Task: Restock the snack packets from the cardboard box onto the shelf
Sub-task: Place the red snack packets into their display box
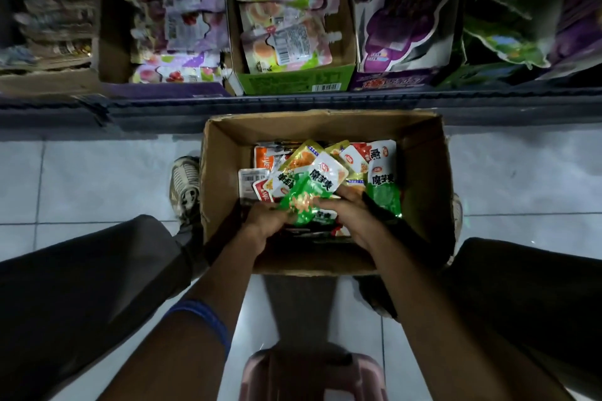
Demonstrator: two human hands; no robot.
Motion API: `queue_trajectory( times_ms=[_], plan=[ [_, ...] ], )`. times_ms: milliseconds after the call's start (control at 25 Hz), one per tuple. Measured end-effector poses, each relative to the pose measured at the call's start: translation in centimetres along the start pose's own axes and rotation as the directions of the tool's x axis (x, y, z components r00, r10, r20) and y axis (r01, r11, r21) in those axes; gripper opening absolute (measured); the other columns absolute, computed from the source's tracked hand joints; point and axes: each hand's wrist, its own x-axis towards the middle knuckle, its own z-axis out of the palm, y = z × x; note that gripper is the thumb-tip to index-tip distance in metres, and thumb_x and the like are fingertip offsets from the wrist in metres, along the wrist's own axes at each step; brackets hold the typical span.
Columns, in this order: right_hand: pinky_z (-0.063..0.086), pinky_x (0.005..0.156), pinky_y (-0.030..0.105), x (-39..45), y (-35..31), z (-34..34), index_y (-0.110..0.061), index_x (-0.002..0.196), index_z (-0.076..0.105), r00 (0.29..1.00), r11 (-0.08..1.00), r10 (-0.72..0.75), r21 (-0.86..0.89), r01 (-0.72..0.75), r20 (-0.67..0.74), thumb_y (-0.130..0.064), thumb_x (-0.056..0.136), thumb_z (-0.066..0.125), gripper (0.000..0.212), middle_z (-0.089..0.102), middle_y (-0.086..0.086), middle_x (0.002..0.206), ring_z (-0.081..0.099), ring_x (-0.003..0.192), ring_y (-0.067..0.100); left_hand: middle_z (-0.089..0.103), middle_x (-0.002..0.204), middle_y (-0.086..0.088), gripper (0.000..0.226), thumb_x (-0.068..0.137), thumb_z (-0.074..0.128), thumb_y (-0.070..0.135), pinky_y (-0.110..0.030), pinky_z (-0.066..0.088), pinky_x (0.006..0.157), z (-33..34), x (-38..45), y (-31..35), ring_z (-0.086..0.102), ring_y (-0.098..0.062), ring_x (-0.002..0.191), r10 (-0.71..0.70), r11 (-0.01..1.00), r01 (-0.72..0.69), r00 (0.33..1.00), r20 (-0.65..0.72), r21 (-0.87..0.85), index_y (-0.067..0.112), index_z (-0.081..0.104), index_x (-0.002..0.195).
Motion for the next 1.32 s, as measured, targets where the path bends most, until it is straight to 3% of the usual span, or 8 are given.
queue_trajectory(
  times_ms=[160,400,600,720,840,960,1200,1320],
  plan=[
    [0.036,0.1,0.03,-0.1,-0.3,-0.2,-0.026,0.14,0.047,0.999,0.999,0.029,-0.014,-0.029,-0.04,-0.019,0.082,0.073,0.064,0.046,-0.009,0.13,0.043,0.118,0.013,0.064,0.124,-0.013,0.041,0.09,0.068,0.029,-0.035,0.051,0.091,0.4,-0.7,-0.7,0.061,-0.032,0.114,0.151,0.748,-0.058,0.985,-0.084,0.661,0.005,0.059,0.123],
    [0.043,0.076,0.022,0.1,-0.4,-0.6,-0.024,0.138,0.051,0.998,0.998,0.052,-0.042,-0.054,-0.039,0.002,0.086,0.062,0.059,0.062,-0.004,0.12,0.059,0.1,0.012,0.011,0.165,-0.004,0.095,0.087,0.064,0.012,-0.038,0.036,0.111,-2.6,-0.5,0.9,0.027,-0.031,0.146,0.015,0.432,-0.304,0.944,0.331,0.849,0.041,0.005,0.156],
    [0.041,0.089,0.029,0.3,-0.3,-0.9,-0.021,0.131,0.057,0.994,0.994,0.077,-0.072,-0.082,-0.078,-0.001,0.087,0.062,0.048,0.062,-0.001,0.128,0.057,0.113,0.02,0.02,0.163,0.004,0.114,0.063,0.078,0.068,-0.042,0.029,0.117,-4.0,1.2,-0.2,0.028,-0.026,0.145,-0.028,0.556,-0.333,0.908,0.417,0.762,0.043,0.013,0.154],
    [0.041,0.091,0.026,-0.8,-1.2,-0.9,-0.024,0.134,0.051,0.995,0.995,0.095,-0.019,-0.094,0.021,-0.024,0.089,0.065,0.047,0.054,-0.011,0.131,0.059,0.111,0.017,0.02,0.163,0.001,0.089,0.077,0.059,0.075,-0.043,0.025,0.118,-1.4,1.3,-1.5,0.024,-0.027,0.147,0.108,0.727,-0.28,0.949,0.298,0.627,0.039,0.027,0.152],
    [0.025,0.115,0.047,-0.9,-0.7,-2.1,-0.028,0.147,0.034,0.96,0.987,0.16,-0.019,-0.16,0.229,-0.055,0.064,0.078,0.098,0.043,-0.004,0.147,0.04,0.134,0.021,0.04,0.153,-0.008,0.094,0.07,0.03,0.09,-0.054,0.032,0.112,-0.1,2.9,-1.8,0.038,-0.034,0.138,0.094,0.687,-0.175,0.984,0.152,0.705,0.031,0.045,0.142],
    [0.024,0.117,0.046,-0.2,0.0,-2.2,-0.039,0.152,0.009,0.948,0.898,0.169,-0.438,-0.036,0.269,-0.035,0.057,0.089,0.124,0.036,-0.009,0.148,0.03,0.138,0.017,0.046,0.147,-0.008,0.058,0.095,0.038,0.061,-0.051,0.034,0.112,0.9,2.7,-1.6,0.042,-0.033,0.134,0.136,0.734,-0.176,0.984,0.112,0.656,0.022,0.05,0.137],
    [0.044,0.092,0.031,0.9,1.9,0.8,-0.02,0.134,0.048,0.999,0.908,0.03,-0.418,-0.02,0.017,-0.027,0.083,0.074,0.058,0.062,-0.001,0.123,0.056,0.11,0.015,0.003,0.164,-0.005,0.091,0.086,0.066,0.018,-0.048,0.009,0.123,0.1,2.0,-1.0,-0.005,-0.032,0.151,0.116,0.615,-0.256,0.965,0.235,0.746,0.022,0.008,0.157],
    [0.044,0.087,0.028,0.5,1.1,0.8,-0.021,0.122,0.06,0.999,0.94,0.042,-0.339,-0.033,0.022,-0.035,0.09,0.065,0.036,0.065,-0.006,0.113,0.059,0.108,0.015,0.025,0.157,-0.006,0.09,0.079,0.075,0.027,-0.042,0.022,0.119,0.7,1.5,-0.8,0.017,-0.028,0.147,0.278,0.61,-0.356,0.933,0.23,0.708,0.02,0.023,0.153]
  ],
)
